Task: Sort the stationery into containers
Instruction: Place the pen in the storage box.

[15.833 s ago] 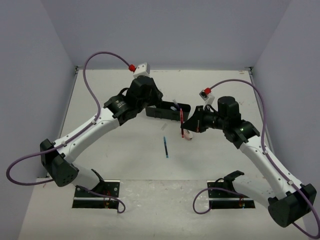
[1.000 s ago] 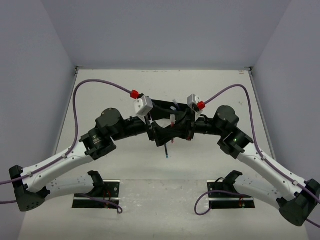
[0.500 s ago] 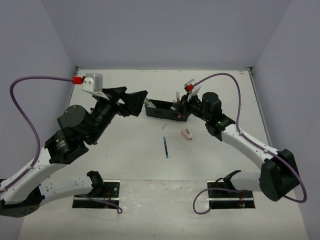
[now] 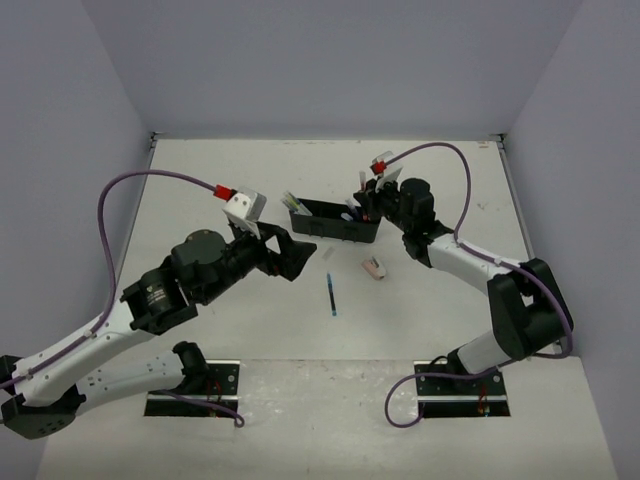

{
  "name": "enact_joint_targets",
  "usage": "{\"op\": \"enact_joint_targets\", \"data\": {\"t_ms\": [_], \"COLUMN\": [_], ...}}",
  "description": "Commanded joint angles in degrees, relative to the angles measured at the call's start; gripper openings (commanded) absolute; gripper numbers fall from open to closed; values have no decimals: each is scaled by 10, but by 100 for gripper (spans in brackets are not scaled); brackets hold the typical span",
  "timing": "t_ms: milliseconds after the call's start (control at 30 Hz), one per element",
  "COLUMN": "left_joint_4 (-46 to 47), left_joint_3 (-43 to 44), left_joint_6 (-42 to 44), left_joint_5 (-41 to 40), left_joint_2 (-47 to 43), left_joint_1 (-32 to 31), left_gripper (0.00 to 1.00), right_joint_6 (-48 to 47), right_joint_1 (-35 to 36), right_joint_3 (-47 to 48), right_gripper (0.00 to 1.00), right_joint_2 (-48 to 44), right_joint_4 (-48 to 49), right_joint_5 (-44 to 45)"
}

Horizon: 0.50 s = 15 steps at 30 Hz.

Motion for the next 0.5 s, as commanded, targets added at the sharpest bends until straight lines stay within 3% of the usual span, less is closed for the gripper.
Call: {"op": "enact_joint_targets", "data": {"t_ms": [0, 133, 300, 467], "left_joint_4": [5, 11, 13, 7], "left_joint_3": [-21, -41, -51, -52], "left_joint_6": [-13, -19, -20, -16], "left_joint_5": [46, 51, 49, 53], "left_joint_2": [-14, -25, -36, -39], "left_joint_1": [-1, -1, -1, -1], "left_gripper": [100, 100, 100, 100], "right_joint_6": [-27, -26, -17, 5], "right_joint_1": [-8, -11, -13, -14], "right_joint_3": [13, 11, 0, -11], "right_gripper": [0, 1, 12, 39], "right_joint_2": [15, 28, 28, 25], "right_joint_4": [67, 65, 67, 67], "right_joint_5": [3, -2, -7, -8]}}
